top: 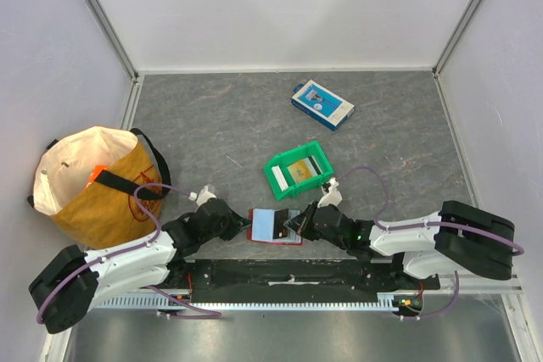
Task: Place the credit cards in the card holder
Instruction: Insert the credit card into the card holder.
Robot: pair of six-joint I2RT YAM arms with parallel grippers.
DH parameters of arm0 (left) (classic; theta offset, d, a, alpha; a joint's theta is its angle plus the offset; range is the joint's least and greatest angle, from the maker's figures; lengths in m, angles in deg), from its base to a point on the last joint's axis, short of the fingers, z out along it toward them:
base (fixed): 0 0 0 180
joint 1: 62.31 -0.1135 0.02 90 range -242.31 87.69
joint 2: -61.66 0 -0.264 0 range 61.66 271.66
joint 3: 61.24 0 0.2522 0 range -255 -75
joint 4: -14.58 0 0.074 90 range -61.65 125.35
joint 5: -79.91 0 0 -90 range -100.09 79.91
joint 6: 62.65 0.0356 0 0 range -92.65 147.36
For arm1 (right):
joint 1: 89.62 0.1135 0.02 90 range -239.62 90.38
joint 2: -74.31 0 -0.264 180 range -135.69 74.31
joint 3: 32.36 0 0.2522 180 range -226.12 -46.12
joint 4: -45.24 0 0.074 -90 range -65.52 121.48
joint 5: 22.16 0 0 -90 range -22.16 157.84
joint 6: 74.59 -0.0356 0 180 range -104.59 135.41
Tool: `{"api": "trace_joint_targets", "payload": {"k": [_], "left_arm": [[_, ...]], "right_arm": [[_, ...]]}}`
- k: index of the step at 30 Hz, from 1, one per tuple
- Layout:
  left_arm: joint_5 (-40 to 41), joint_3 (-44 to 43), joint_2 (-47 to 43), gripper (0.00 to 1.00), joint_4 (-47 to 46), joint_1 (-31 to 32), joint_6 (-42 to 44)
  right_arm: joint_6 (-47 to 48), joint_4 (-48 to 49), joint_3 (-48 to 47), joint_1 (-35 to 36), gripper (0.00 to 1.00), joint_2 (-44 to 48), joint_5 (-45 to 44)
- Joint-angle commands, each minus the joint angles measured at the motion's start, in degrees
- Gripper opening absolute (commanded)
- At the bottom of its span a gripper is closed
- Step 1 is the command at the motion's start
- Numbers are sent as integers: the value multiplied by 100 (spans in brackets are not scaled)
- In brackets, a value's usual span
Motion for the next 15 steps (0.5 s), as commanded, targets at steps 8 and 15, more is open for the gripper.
{"api": "trace_joint_targets", "payload": {"k": [8,15], "left_arm": [[232,175,30,2,363,33,-134],[241,157,30,2,354,33,-134]], "right_arm": [[86,-129,-53,6,0,510,-316],[78,37,-132,6,0,177,-131]]}}
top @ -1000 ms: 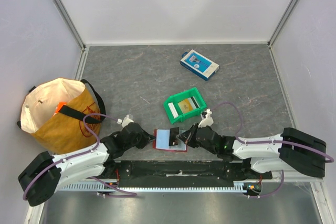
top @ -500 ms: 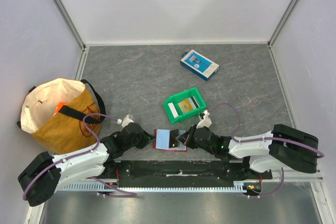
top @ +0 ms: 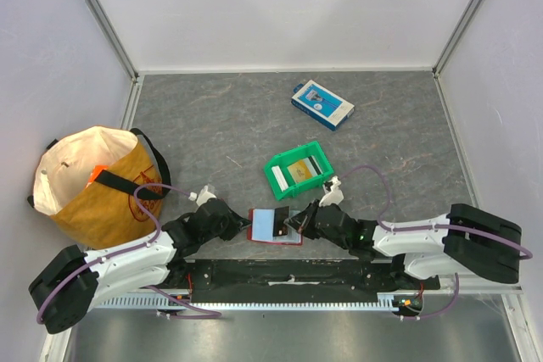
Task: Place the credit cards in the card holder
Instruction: Insert the credit card into the card holder.
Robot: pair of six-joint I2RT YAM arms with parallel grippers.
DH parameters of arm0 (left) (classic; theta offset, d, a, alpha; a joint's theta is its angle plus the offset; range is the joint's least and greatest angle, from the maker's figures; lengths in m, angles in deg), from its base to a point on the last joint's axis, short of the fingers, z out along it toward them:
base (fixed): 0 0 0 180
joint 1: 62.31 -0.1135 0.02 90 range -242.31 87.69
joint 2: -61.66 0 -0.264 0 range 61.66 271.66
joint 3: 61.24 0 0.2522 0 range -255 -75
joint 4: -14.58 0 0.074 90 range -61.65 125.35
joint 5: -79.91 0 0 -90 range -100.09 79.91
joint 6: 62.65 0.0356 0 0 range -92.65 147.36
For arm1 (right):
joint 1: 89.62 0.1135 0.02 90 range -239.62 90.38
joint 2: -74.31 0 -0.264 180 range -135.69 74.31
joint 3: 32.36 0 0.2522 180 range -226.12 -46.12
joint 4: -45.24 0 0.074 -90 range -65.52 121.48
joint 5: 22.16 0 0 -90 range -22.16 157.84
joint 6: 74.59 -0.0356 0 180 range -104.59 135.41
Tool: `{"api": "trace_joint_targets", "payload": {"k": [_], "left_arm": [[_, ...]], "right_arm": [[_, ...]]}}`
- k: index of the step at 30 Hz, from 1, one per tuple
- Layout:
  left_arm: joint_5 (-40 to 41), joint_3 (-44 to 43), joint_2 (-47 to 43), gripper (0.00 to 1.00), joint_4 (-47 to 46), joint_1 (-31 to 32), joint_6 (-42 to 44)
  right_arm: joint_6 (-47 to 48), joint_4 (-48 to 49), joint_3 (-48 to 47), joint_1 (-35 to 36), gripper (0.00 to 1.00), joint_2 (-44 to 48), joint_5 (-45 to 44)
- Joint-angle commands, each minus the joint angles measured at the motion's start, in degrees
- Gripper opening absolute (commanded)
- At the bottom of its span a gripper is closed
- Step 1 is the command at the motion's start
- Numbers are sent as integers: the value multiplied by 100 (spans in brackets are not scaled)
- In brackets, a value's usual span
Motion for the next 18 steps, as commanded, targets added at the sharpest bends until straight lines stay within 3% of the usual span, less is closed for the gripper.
{"api": "trace_joint_targets", "payload": {"k": [1,9,18], "left_arm": [[238,144,28,2,365,42,-127],[229,162,27,2,365,33,-145],[247,171,10,2,365,33,-153]], "right_arm": [[49,173,-133,6,0,-252,-18],[15,612,-150,6,0,-657,185],[93,121,-132,6,0,-129,-123]]}}
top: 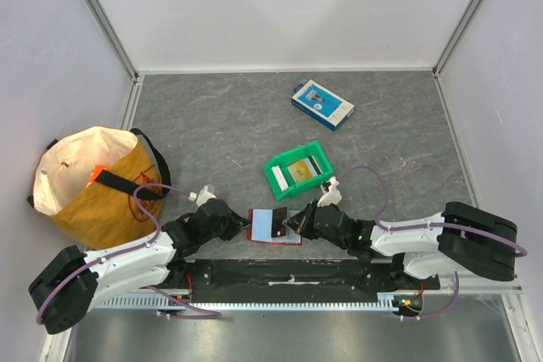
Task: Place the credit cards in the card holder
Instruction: Insert the credit card into the card holder.
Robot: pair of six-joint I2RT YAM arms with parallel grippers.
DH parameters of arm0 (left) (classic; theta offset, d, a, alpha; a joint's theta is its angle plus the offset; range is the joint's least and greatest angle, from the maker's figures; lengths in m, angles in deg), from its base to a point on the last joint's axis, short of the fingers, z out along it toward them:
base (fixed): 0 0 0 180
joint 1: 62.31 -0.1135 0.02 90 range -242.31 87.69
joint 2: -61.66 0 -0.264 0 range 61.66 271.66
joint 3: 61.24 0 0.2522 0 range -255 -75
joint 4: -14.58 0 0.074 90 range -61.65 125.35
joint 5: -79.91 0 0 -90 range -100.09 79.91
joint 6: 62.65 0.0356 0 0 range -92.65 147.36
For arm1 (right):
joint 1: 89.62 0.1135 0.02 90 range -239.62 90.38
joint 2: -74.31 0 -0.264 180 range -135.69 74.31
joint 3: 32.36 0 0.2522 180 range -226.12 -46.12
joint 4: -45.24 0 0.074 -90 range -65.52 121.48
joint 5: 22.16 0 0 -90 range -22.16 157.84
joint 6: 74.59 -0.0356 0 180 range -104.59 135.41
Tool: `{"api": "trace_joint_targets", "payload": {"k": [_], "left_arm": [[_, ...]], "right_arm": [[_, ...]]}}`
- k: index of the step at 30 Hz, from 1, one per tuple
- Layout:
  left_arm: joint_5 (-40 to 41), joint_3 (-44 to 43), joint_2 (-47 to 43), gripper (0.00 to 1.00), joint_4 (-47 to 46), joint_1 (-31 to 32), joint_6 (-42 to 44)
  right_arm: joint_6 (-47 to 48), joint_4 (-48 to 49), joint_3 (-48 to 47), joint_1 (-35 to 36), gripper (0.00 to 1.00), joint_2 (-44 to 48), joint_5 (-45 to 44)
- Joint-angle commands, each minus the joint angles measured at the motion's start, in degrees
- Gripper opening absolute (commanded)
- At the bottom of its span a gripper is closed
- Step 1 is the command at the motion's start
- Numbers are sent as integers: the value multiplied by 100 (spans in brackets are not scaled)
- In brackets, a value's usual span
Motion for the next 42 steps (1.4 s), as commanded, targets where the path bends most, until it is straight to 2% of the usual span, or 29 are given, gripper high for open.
{"api": "trace_joint_targets", "payload": {"k": [1,20,32,41,42], "left_arm": [[219,151,54,2,360,20,-140],[157,151,230,2,176,29,-123],[175,247,115,2,167,29,-140],[201,265,1,2,176,29,-114],[201,274,-8,2,176,38,-123]], "right_arm": [[76,-135,-139,6,0,168,-188],[-196,321,-210,6,0,-790,233],[-364,419,-227,-29,0,-948,550],[-179,331,-745,-56,0,-1546,989],[-153,357,-789,-56,2,-1598,1016]]}}
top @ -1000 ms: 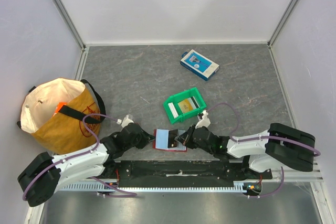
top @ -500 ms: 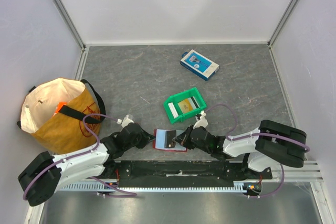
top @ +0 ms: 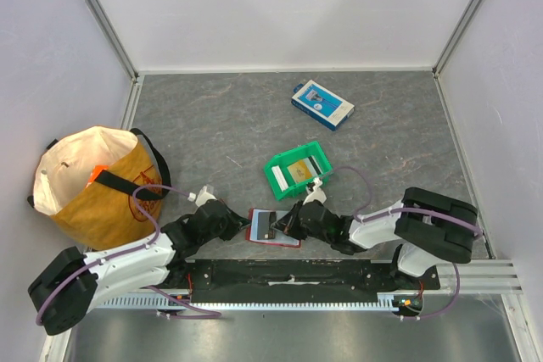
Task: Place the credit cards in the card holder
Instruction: Insert the credit card into the card holder.
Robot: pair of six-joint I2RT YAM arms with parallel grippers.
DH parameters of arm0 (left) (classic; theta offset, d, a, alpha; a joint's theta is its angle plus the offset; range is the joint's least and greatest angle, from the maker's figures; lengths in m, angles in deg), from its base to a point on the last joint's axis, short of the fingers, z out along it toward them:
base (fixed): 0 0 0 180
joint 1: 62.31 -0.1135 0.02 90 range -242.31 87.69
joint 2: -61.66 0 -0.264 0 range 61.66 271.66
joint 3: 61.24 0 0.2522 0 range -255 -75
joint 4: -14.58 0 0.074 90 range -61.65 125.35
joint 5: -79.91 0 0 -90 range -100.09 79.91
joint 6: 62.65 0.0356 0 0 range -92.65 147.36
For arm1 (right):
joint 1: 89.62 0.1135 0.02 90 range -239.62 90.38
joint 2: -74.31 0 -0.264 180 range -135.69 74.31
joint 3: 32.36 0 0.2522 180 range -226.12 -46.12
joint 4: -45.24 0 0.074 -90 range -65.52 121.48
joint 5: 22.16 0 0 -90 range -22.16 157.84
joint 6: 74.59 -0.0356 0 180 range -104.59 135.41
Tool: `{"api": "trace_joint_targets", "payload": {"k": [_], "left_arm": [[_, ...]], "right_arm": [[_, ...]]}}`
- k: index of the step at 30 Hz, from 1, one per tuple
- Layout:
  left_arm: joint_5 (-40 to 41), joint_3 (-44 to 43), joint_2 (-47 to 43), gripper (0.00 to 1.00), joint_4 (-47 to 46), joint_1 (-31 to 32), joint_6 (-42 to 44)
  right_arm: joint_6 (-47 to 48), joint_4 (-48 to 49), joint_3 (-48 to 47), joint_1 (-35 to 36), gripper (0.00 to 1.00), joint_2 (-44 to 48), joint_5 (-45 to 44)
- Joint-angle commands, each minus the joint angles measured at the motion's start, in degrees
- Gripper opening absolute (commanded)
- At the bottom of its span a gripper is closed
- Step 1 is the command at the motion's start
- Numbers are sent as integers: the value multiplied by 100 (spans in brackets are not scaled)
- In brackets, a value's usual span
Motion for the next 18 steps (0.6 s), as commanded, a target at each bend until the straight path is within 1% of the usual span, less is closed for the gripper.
{"api": "trace_joint_targets", "payload": {"k": [1,4,7,10,14,18], "left_arm": [[168,178,-6,2,351,29,-120],[186,187,-67,2,403,29,-129],[212,221,-164,2,465,29,-147],[239,248,-252,2,500,38,-156],[247,248,-252,2,509,29,-164],[239,222,-190,2,482,29,-138]], "right_arm": [[227,-209,-309,30,5,-268,397],[421,-699,-405,30,12,-76,197],[684,-1490,-546,38,29,372,-216],[878,-1992,-677,30,43,611,-480],[983,-2117,-827,30,50,515,-447],[1063,-2020,-1055,30,51,129,-157]]}}
